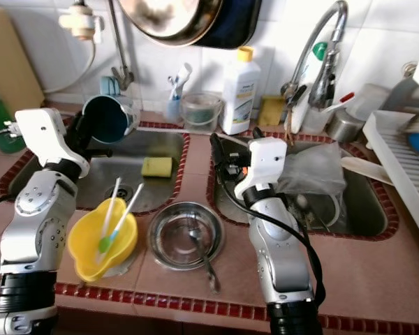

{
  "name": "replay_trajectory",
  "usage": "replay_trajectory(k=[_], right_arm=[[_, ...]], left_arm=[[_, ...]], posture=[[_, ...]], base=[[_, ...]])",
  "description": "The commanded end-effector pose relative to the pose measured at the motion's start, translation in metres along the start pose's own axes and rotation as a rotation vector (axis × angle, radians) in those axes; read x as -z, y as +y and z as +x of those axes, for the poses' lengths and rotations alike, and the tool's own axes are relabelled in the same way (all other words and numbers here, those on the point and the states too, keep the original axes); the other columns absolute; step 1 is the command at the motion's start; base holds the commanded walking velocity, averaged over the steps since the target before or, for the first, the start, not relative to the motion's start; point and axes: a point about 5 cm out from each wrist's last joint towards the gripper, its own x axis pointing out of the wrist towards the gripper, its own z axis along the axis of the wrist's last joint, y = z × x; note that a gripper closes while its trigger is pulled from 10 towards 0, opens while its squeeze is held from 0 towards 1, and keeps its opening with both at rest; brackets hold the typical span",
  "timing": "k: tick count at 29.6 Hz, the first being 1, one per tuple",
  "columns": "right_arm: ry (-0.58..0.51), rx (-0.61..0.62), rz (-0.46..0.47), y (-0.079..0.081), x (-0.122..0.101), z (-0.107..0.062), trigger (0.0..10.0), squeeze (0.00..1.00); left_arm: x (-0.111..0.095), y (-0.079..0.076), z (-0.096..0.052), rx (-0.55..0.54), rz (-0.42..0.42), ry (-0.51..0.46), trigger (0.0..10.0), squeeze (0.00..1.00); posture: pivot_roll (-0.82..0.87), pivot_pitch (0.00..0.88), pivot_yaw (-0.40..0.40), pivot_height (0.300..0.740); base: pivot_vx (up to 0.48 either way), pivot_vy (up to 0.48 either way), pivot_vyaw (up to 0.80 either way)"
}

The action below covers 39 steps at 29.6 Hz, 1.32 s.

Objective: Kitchen organization

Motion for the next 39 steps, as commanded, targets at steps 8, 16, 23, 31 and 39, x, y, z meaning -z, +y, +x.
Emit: replay_trajectory(k=[8,16,23,31,39], right_arm=[[0.003,-0.017,0.029,0.004,-0.005,-0.001,10.0,0.0],[0.065,-0.029,0.047,0.005,-0.002,-0.017,10.0,0.0],[0.142,-0.101,0.062,0.017,-0.003,-0.042,10.0,0.0],[0.196,-0.194,0.06,0.023,-0.013,-0.063,10.0,0.0],[0.216,-0.296,0.082,0.031,-0.021,-0.071,10.0,0.0]], left_arm=[[-0.004,0.012,0.009,0.021,0.097,0.03,10.0,0.0],[-0.009,0.016,0.025,0.123,0.199,0.036,10.0,0.0],[-0.014,0.022,0.039,0.19,0.276,0.045,10.0,0.0],[-0.004,0.028,0.054,0.228,0.324,0.089,10.0,0.0],[0.006,0.039,0.06,0.179,0.304,0.154,10.0,0.0]], posture=[[-0.04,0.041,-0.004,0.74],[-0.07,0.066,0.019,0.74],[-0.1,0.097,0.037,0.74],[-0.13,0.129,0.042,0.74],[-0.15,0.142,0.042,0.74]], base=[[0.0,0.0,0.0],[0.0,0.0,0.0],[0.0,0.0,0.0],[0.0,0.0,0.0],[0.0,0.0,0.0]])
